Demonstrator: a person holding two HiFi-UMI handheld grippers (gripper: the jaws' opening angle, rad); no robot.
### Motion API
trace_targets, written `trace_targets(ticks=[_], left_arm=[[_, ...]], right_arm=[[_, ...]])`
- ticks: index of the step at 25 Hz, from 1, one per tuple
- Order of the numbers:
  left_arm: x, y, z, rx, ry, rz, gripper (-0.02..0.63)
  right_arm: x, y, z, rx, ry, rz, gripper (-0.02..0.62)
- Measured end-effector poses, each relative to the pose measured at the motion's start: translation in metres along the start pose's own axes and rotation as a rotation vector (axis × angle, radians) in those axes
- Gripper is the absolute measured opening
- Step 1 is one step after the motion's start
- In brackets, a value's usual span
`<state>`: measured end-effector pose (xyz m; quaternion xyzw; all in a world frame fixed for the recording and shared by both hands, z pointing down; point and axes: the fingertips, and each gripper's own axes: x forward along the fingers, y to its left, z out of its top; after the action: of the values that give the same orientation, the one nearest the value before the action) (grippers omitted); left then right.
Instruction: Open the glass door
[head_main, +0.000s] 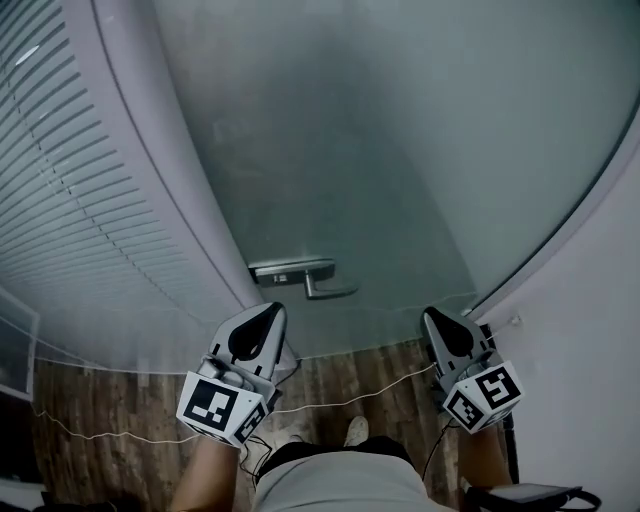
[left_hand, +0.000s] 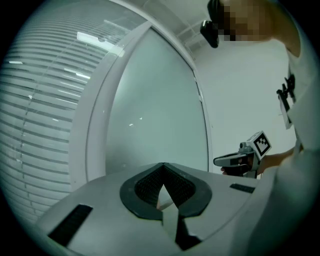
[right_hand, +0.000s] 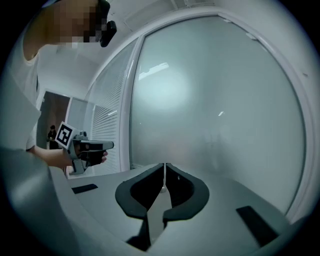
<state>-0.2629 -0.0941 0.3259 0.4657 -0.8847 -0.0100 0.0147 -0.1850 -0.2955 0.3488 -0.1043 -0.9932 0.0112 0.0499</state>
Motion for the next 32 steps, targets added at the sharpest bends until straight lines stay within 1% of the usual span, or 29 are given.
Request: trace_targets(ticks=[5, 7, 10, 14, 18, 21, 24, 25, 27, 30, 32], left_arm=[[-0.019, 0.015, -0.005, -0.004, 0.008, 0.088, 0.0], [-0.027, 0.019, -0.009, -0.012, 0.006, 0.117, 0.0], [-0.037, 0.024, -0.013, -0.02, 0.009, 0.144, 0.0], [-0.047, 0.027, -0.017, -0.036, 0.016, 0.16, 0.0], [-0.05, 0.027, -0.018, -0.044, 0.021, 0.159, 0.0], [-0.049, 0.026, -0.023, -0.05, 0.021, 0.155, 0.0], [-0.048, 0.024, -0.028, -0.055, 0.023, 0.15, 0.0], [-0.048, 0.024, -0.029, -0.058, 0.024, 0.15, 0.0], [-0.049, 0.024, -0.036, -0.064, 0.031, 0.151, 0.0], [-0.051, 0.025, -0.047, -0.072, 0.04, 0.158, 0.0], [-0.052, 0.026, -0.046, -0.083, 0.036, 0.162, 0.0]], right_arm=[[0.038, 0.023, -0.013, -0.006, 0.04, 0.141, 0.002], [0.048, 0.034, -0.019, -0.012, 0.045, 0.18, 0.002], [0.058, 0.047, -0.023, -0.02, 0.052, 0.218, 0.002], [0.06, 0.057, -0.023, -0.021, 0.058, 0.236, 0.002], [0.061, 0.058, -0.023, -0.03, 0.072, 0.231, 0.002], [0.066, 0.054, -0.035, -0.047, 0.099, 0.227, 0.002], [0.076, 0.049, -0.049, -0.08, 0.149, 0.238, 0.005], [0.08, 0.047, -0.054, -0.095, 0.168, 0.243, 0.011], [0.09, 0.045, -0.068, -0.129, 0.208, 0.248, 0.052], [0.108, 0.037, -0.092, -0.184, 0.267, 0.245, 0.089], [0.119, 0.031, -0.101, -0.226, 0.312, 0.248, 0.127]])
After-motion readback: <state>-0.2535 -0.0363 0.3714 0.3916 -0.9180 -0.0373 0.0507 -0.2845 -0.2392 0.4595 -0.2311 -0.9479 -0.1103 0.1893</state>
